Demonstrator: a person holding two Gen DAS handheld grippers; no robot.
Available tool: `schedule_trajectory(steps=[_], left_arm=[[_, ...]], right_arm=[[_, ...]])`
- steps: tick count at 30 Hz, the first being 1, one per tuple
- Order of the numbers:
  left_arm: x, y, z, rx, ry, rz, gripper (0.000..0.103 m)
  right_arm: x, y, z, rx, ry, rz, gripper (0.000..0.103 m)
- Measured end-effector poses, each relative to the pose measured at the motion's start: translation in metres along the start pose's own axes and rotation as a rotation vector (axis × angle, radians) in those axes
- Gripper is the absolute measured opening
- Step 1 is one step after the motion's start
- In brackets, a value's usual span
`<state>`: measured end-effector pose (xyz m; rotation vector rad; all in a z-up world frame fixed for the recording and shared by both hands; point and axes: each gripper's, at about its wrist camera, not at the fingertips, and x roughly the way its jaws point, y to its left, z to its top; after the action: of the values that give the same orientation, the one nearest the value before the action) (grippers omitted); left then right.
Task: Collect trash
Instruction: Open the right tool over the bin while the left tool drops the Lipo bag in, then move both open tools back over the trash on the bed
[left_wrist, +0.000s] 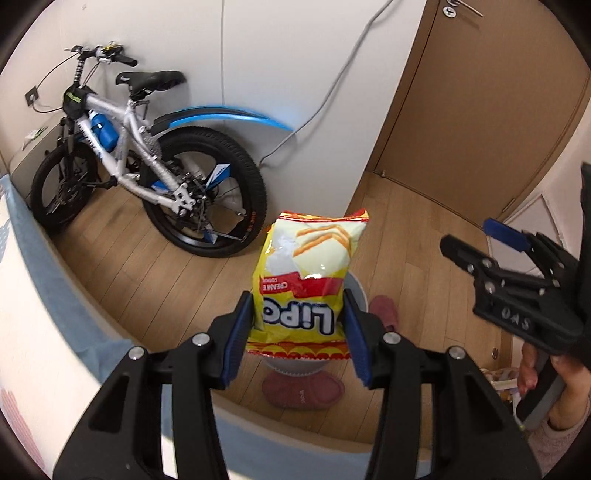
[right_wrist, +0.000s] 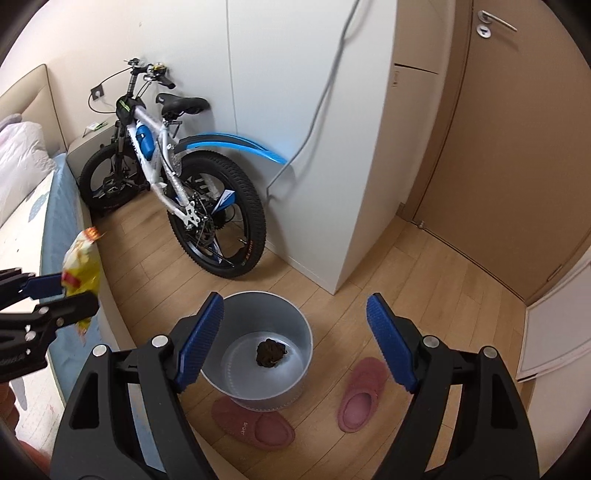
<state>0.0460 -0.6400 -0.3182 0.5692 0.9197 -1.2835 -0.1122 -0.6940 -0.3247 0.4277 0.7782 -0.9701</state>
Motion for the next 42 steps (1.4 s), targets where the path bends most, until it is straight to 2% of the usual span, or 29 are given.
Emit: schedule_trajectory(steps=[3,4,6,11,17,22,29,34,42], left_arm=[[0.009,-0.007,0.012,0.017,-0.026,-0.068,0.053],[0.013,-0.010,0.016,0.020,-0.030,-0.078,0.061],[0.023,-0.012,0.022,0.019,-0.037,-0.084,0.070],[0.048,-0.005,0.031,-0.031,0.012,-0.106,0.070],[0.033,0.008,0.016,-0.028,0.021,-0.044,0.070],[-0.004,0.038,-0.010,-0.103,-0.008,0.051,0.075],[-0.070,0.087,-0.055,-0.270,-0.024,0.152,0.075],[-0.133,0.114,-0.102,-0.379,-0.055,0.259,0.075],[-0.243,0.148,-0.199,-0.568,-0.104,0.420,0.075]], right_arm=[[0.000,-0.006,0.001,0.004,0.000,-0.011,0.077],[-0.001,-0.008,0.001,0.007,-0.002,-0.011,0.077],[-0.001,-0.011,0.002,0.016,-0.002,-0.011,0.077],[-0.004,-0.014,0.000,0.029,0.000,-0.011,0.077],[-0.007,0.002,0.000,-0.007,0.006,0.018,0.077],[-0.016,0.033,0.000,-0.061,0.001,0.087,0.077],[-0.047,0.090,-0.003,-0.161,-0.017,0.183,0.077],[-0.083,0.137,-0.012,-0.237,-0.031,0.281,0.077],[-0.160,0.236,-0.047,-0.416,-0.048,0.479,0.077]])
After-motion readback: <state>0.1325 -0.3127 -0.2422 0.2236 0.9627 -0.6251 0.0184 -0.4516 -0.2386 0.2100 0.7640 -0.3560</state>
